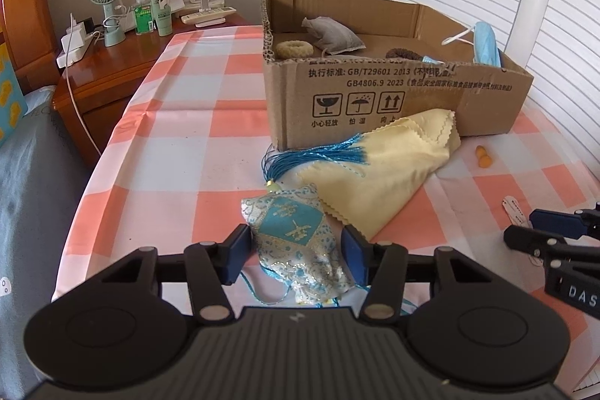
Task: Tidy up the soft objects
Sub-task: 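Close the left tool on the blue printed pouch while the right tool grips the bandage strip, then carry the pouch and bandage strip into the box and open both tools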
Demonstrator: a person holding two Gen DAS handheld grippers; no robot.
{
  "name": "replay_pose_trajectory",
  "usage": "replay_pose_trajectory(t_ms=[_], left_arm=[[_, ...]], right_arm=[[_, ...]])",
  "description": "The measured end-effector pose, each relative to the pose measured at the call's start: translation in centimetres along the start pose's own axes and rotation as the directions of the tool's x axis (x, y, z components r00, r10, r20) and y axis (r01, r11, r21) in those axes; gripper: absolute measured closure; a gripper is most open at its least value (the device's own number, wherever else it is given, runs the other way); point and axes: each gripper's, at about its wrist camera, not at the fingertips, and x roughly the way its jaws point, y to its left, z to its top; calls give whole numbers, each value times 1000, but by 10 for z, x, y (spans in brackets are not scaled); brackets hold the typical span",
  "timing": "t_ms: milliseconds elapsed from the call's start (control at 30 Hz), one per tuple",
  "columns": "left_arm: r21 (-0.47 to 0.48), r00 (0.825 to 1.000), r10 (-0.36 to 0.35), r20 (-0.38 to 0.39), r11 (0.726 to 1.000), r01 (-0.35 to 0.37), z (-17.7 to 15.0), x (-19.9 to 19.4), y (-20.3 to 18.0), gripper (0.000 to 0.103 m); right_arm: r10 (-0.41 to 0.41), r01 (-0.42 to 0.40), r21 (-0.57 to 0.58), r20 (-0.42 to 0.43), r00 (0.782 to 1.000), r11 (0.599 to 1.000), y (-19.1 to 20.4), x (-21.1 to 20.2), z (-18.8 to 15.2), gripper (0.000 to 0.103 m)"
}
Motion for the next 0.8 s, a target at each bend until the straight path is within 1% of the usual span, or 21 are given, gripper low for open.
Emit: replay_pose_trajectory(t_ms=[67,133,233,333,367,433,467,533,567,600,733,800], left_arm=[[-4,1000,-5,0,1000,5,0,-1,2,57],[-6,1000,-13,-3,1000,13,0,-1,3,62],[-2,1000,-25,-7,1000,25,1,-3,5,65],[13,999,-37,-7,999,37,2,-6,4,66],[21,999,-40,-3,999,40,2,-8,4,67],[44,999,-49,6,998,48,3,-12,3,67],[57,999,-49,7,997,49,4,-13,2,67],[71,999,-44,11,997,43,4,-15,1,66],[73,999,-44,12,996,43,4,-15,2,66],[70,999,-45,12,997,44,4,-16,3,66],[56,999,-43,9,998,42,2,-16,4,66],[56,999,-43,4,998,43,2,-14,4,66]], right_arm=[[-17,17,-7,1,1000,1000,0,0,0,80],[-25,25,-16,1,1000,1000,0,0,0,80],[-30,30,-21,1,1000,999,0,-1,-1,82],[-29,29,-20,0,1000,999,-1,-3,0,89],[-25,25,-20,-3,1000,999,-3,-3,1,94],[-19,19,-19,-12,1000,1000,-5,-4,1,94],[-17,17,-21,-25,1000,1000,-5,-4,1,94],[-8,7,-14,-24,1000,1000,-6,-7,0,86],[-3,2,-12,-21,1000,1000,-7,-9,0,77],[-1,1,-6,-18,1000,1000,-7,-10,-1,73],[11,-10,23,-33,999,1000,-6,-6,-2,73],[5,-4,24,-23,1000,1000,-4,-5,-2,73]])
